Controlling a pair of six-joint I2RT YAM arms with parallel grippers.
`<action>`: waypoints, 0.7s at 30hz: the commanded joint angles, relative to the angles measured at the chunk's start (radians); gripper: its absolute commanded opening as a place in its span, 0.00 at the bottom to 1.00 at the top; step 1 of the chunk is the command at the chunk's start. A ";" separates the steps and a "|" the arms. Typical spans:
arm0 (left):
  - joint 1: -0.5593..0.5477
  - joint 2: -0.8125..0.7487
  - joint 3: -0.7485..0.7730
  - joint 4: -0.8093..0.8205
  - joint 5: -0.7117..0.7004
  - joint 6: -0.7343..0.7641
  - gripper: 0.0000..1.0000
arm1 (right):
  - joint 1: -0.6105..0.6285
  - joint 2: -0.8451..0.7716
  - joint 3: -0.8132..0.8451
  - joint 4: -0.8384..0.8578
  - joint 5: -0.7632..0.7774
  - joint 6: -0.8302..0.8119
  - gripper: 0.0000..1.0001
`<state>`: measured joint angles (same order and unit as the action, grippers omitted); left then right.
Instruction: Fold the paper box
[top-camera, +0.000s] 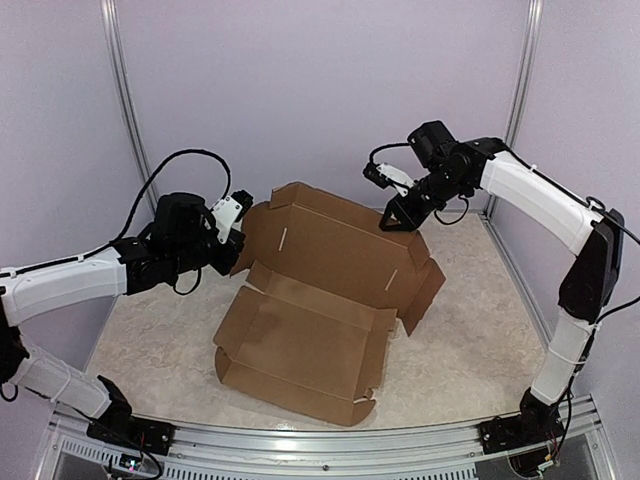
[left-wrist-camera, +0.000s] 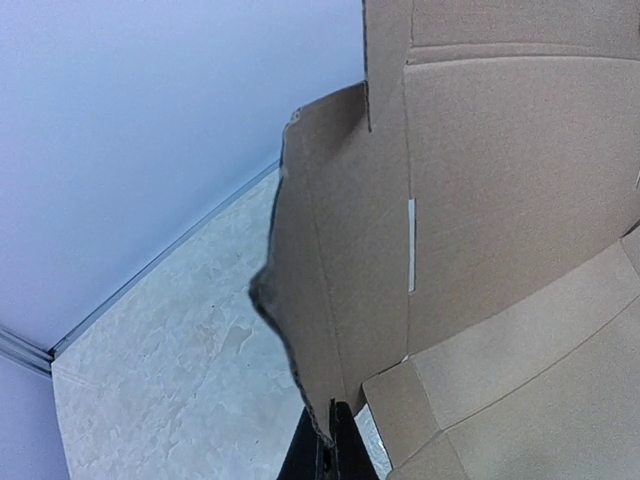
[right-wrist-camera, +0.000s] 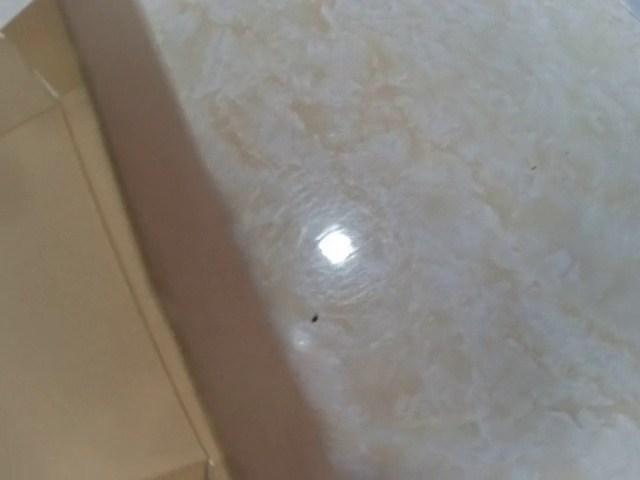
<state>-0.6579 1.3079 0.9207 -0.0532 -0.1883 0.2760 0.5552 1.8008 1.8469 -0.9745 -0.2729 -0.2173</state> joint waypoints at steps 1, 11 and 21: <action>-0.007 0.022 0.002 -0.024 -0.020 -0.050 0.00 | 0.029 -0.004 0.006 -0.032 0.024 -0.014 0.07; 0.096 -0.010 -0.007 -0.088 0.051 -0.282 0.27 | 0.076 -0.053 -0.110 0.033 0.063 0.012 0.00; 0.235 -0.131 0.021 -0.138 0.248 -0.482 0.50 | 0.128 -0.117 -0.227 0.117 0.131 0.092 0.00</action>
<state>-0.4496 1.2087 0.9138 -0.1574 -0.0666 -0.0971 0.6456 1.7363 1.6569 -0.9085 -0.1837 -0.1738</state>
